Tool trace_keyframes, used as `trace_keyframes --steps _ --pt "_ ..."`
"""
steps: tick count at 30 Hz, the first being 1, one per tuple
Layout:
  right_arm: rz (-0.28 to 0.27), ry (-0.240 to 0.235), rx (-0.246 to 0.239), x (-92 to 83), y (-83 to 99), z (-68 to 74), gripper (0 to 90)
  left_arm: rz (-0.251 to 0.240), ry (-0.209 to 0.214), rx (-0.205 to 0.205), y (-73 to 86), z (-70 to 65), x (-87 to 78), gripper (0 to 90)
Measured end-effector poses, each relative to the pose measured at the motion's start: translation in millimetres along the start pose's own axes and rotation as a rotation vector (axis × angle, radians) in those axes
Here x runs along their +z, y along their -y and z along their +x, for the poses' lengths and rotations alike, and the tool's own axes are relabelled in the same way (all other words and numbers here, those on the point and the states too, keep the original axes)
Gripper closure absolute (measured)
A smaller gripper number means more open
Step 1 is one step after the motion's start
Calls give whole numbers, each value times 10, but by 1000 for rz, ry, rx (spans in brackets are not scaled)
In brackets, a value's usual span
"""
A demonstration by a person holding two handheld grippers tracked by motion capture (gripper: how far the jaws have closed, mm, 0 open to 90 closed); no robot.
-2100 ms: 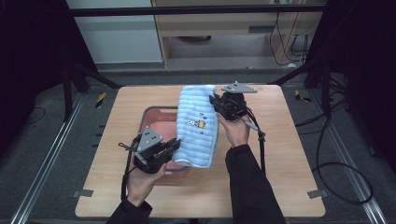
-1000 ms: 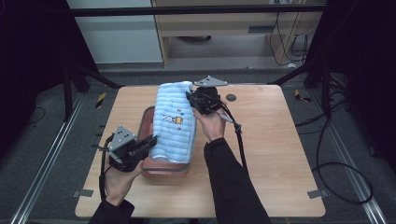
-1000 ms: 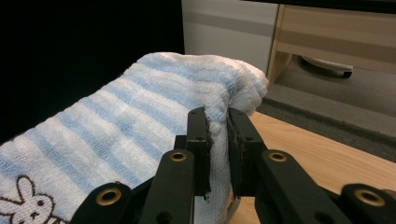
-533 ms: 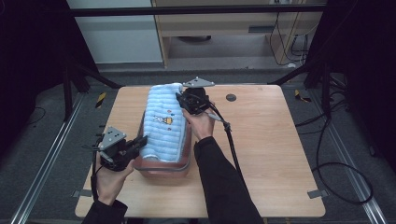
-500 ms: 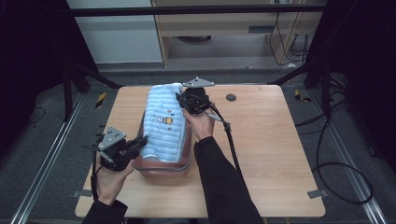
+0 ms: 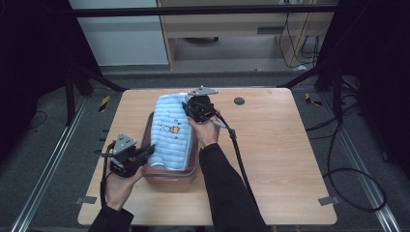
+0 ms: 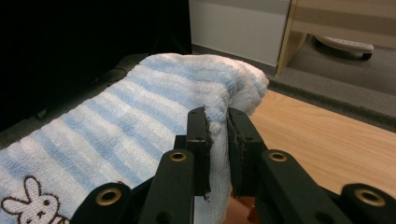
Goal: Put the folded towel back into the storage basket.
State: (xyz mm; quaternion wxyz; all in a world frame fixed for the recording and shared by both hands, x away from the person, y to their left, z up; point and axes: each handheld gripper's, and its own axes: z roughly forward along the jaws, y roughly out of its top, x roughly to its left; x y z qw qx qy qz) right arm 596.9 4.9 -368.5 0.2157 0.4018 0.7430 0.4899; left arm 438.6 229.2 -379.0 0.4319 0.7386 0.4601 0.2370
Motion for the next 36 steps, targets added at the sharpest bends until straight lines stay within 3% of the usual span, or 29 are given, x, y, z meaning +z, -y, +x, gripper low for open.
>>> trace_keyframes --steps 17,36 --pt "43 4 0 127 243 -82 803 67 -3 20 137 -41 189 844" --pt "74 -5 5 338 421 -45 802 120 -40 8 275 49 303 844"
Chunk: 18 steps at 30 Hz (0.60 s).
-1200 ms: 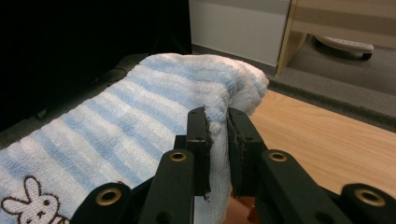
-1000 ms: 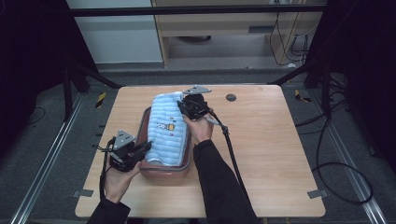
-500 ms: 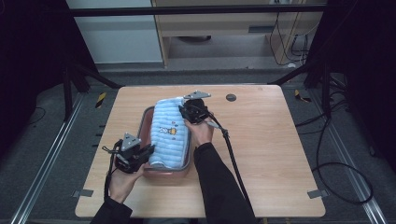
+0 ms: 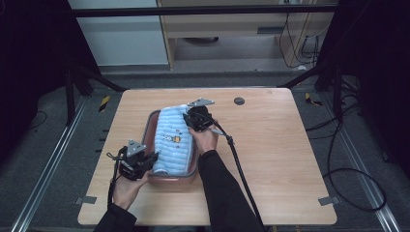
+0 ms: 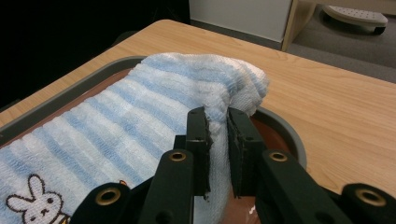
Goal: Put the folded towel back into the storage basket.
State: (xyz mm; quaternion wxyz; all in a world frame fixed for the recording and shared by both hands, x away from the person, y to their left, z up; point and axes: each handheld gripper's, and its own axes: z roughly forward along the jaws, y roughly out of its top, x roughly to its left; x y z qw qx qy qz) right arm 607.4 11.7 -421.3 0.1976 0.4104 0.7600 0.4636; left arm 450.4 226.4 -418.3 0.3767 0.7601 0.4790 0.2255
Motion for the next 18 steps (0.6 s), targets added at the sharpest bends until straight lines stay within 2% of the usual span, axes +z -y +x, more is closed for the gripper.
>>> trace_keyframes --steps 18 --pt "45 2 0 84 119 -16 795 33 -8 -8 64 7 92 839"
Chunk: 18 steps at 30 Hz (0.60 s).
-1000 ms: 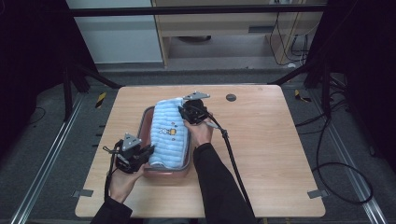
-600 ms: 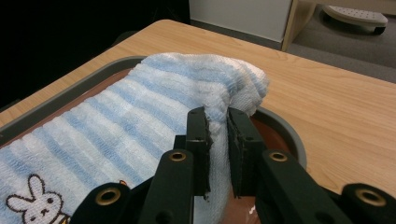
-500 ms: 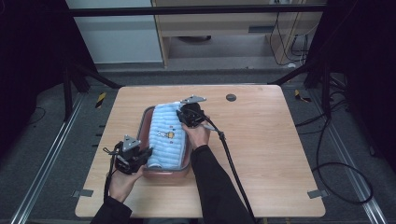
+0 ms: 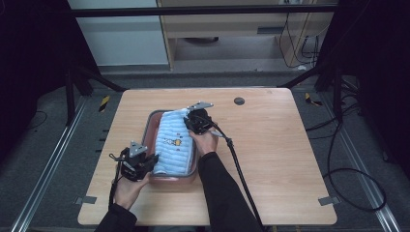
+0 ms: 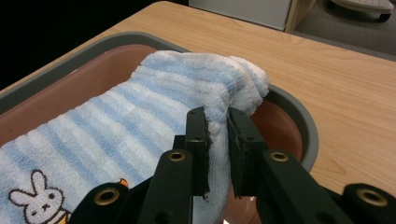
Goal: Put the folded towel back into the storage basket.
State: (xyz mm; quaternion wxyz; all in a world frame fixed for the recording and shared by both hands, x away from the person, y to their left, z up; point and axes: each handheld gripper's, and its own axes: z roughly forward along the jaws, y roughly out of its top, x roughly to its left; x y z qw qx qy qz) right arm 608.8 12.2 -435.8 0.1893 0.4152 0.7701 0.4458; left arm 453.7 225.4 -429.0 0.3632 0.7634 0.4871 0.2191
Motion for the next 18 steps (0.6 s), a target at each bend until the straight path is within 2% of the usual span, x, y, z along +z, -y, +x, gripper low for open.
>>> trace_keyframes --steps 11,13,15,18 --pt "29 9 -12 60 53 -3 767 17 -11 -11 28 19 48 817" --pt "32 14 -24 64 58 -5 745 19 -18 -14 29 23 52 792" --pt "33 22 -37 71 66 -10 677 15 -24 -17 27 27 46 782" --pt "36 25 -44 68 70 -12 650 13 -36 -21 23 31 37 742"
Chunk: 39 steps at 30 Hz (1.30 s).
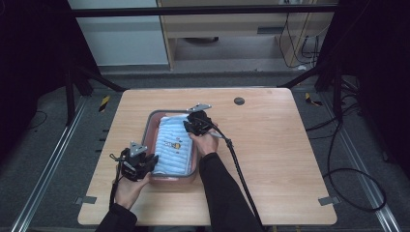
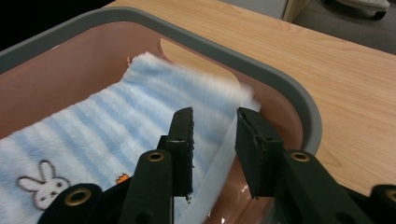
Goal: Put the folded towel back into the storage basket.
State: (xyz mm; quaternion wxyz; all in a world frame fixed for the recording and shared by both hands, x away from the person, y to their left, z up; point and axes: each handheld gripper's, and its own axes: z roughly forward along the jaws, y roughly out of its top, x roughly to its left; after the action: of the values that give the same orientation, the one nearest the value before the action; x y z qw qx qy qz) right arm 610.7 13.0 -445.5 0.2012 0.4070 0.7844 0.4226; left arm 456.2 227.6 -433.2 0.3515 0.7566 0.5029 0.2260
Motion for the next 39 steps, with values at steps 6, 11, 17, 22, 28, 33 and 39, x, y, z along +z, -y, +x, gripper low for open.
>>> trace_keyframes --steps 6,11,17,22,28,33,39 --pt "-27 17 -12 -63 -28 -19 551 -36 -16 -11 -21 41 -53 660" --pt "-86 12 1 -254 -99 -54 450 -98 -3 -13 -45 65 -142 556" --pt "-110 5 16 -448 -121 -110 366 -143 6 2 -65 79 -226 454" --pt "-122 6 23 -637 -116 -191 285 -174 11 8 -78 115 -297 383" --pt "-133 -9 32 -872 -30 -296 229 -201 17 24 -64 173 -348 308" --pt "-135 13 24 -1049 96 -392 207 -229 4 24 -48 267 -385 266" --pt "-148 24 47 -1212 268 -521 191 -244 3 14 -31 336 -403 237"
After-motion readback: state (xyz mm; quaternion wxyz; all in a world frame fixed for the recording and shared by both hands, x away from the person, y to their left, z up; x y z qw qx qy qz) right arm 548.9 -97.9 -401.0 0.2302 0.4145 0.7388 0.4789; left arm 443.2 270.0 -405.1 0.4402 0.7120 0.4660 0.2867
